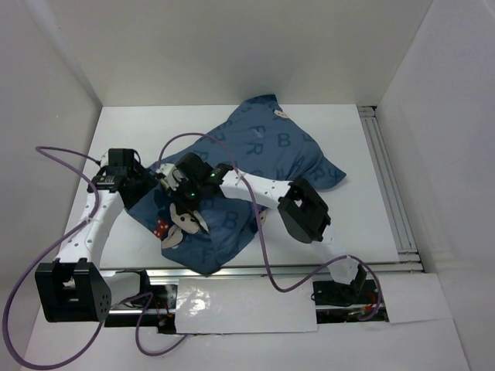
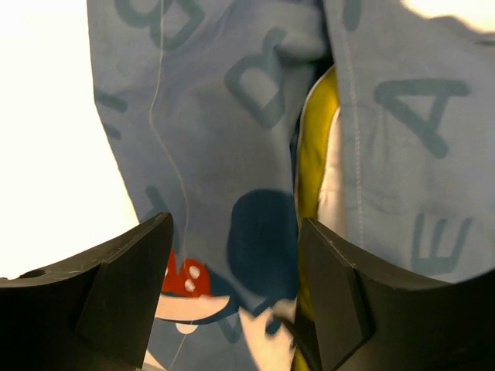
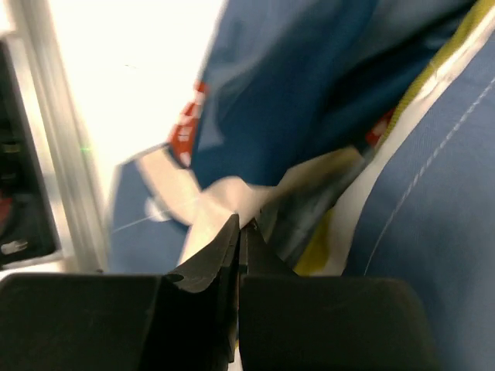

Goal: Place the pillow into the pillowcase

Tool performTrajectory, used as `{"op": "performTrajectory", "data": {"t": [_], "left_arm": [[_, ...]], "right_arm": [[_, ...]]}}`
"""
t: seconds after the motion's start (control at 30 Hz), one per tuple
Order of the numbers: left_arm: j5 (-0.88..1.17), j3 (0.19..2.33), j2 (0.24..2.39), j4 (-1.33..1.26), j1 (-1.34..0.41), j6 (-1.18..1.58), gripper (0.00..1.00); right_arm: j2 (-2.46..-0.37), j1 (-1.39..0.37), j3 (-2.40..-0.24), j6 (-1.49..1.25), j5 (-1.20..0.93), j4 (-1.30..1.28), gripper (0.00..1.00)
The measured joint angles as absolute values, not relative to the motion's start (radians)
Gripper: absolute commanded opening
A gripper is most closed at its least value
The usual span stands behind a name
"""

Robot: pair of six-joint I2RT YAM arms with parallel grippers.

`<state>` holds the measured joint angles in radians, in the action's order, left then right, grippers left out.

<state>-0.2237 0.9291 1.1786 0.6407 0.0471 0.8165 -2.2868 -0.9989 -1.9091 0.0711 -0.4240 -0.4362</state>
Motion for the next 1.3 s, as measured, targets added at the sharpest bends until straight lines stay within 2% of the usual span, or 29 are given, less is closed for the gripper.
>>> {"op": "performTrajectory", "data": {"t": [0.37, 0.63, 0.77, 0.87, 0.93, 1.23, 1.3], "left_arm": [[-0.126, 0.909, 1.159, 0.561, 0.076, 0.812, 0.83], [-0.067, 0.900, 1.176, 0.522, 0.076, 0.802, 0.83], [-0.061, 0.894, 1.197, 0.514, 0.076, 0.789, 0.82], [-0.056, 0.894, 1.212, 0.514, 0.076, 0.789, 0.80], [-0.054, 0.894, 1.215, 0.514, 0.076, 0.789, 0.79], [-0.047, 0.881, 1.240, 0.495, 0.079, 0.789, 0.72], [-0.047, 0.881, 1.250, 0.496, 0.083, 0.789, 0.72]], "right_arm": [[-1.852, -1.000, -1.755, 0.026, -0.376, -0.411, 0.00], [-1.869, -1.010, -1.821, 0.015, -0.088, -0.511, 0.04], [-1.878, -1.018, -1.826, 0.012, -0.056, -0.560, 0.06], [-1.878, -1.023, -1.826, 0.018, -0.086, -0.574, 0.06], [-1.878, -1.023, -1.826, 0.024, -0.131, -0.584, 0.14], [-1.855, -1.023, -1.828, 0.082, -0.483, -0.583, 0.16], [-1.842, -1.023, -1.824, 0.091, -0.506, -0.582, 0.24]]}}
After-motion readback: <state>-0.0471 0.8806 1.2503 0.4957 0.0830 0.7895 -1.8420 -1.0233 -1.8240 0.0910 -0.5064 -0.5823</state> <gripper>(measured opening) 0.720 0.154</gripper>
